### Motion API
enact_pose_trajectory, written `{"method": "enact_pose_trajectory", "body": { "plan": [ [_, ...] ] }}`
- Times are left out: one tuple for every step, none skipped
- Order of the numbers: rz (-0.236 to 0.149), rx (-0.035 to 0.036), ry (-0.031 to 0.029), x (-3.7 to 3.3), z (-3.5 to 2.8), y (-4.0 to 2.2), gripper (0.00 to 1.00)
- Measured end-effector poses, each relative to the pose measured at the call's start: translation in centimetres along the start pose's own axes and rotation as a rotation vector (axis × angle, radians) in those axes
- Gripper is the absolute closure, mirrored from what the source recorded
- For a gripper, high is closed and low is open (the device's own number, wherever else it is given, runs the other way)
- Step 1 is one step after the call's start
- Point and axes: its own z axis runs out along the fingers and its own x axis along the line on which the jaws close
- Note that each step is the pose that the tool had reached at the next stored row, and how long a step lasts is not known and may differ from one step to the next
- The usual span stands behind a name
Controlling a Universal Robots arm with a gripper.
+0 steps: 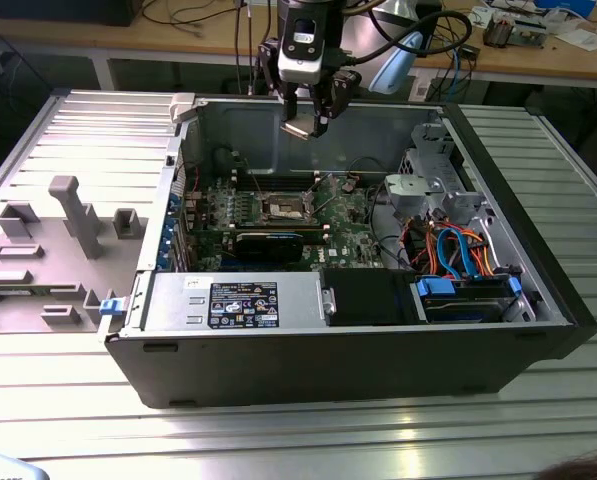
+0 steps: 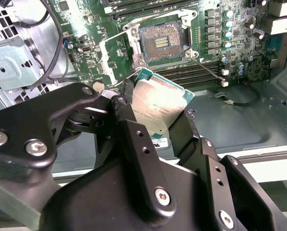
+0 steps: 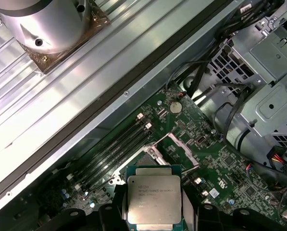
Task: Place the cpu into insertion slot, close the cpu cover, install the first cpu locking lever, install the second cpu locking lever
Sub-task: 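Place the cpu into insertion slot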
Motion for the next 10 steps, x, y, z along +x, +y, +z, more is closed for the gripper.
{"method": "enact_pose_trajectory", "body": {
  "plan": [
    [0.001, 0.0, -0.0001, 0.0, 0.0, 0.0, 0.46],
    [0.002, 0.0, -0.0002, 0.0, 0.0, 0.0, 0.46],
    [0.003, 0.0, -0.0002, 0.0, 0.0, 0.0, 0.46],
    [0.006, -0.0001, -0.0006, 0.0, 0.0, 0.0, 0.46],
    [0.007, -0.0001, -0.0006, 0.0, 0.0, 0.0, 0.46],
    [0.008, -0.0001, -0.0007, 0.0, 0.0, 0.0, 0.46],
    [0.008, -0.0002, -0.0007, 0.0, 0.0, 0.0, 0.46],
    [0.009, -0.0001, -0.0008, 0.0, 0.0, 0.0, 0.46],
    [0.01, -0.0002, -0.0009, 0.0, 0.0, 0.0, 0.46],
    [0.011, -0.0002, -0.001, 0.0, 0.0, 0.0, 0.46]
  ]
}}
